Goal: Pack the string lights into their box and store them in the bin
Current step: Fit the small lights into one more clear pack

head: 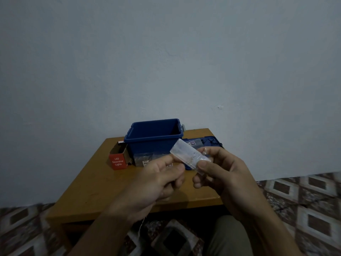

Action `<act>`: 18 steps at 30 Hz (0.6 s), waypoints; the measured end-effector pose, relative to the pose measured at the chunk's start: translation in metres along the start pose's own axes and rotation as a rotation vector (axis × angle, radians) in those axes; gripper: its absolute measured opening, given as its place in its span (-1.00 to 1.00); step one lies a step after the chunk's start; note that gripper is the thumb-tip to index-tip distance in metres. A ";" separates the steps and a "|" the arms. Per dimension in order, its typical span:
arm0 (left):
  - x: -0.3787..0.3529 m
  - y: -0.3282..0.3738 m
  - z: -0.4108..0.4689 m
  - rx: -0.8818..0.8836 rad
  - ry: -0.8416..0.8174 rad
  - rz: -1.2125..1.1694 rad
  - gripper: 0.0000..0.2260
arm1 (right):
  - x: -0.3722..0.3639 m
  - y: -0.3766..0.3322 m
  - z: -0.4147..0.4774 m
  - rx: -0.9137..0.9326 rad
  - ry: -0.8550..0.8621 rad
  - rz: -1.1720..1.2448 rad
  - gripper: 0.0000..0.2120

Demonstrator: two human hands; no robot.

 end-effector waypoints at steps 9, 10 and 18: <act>0.009 -0.007 0.005 0.102 0.184 0.238 -0.73 | 0.005 -0.007 0.000 0.011 0.025 0.142 -0.72; 0.010 -0.007 0.006 0.118 0.197 0.242 -0.73 | 0.006 -0.008 0.000 0.009 0.002 0.158 -0.72; 0.020 0.022 0.010 0.108 0.134 0.451 -0.77 | 0.007 -0.008 -0.007 -0.087 -0.406 0.035 -0.72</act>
Point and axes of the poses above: each hand's wrist, its own z-axis towards the middle knuckle, its own x-axis out of the back of the hand, y = z × x, the point moved 2 cm from there along z, towards the middle knuckle, and after that the axes turned 9 degrees about x, right-handed, at the moved point
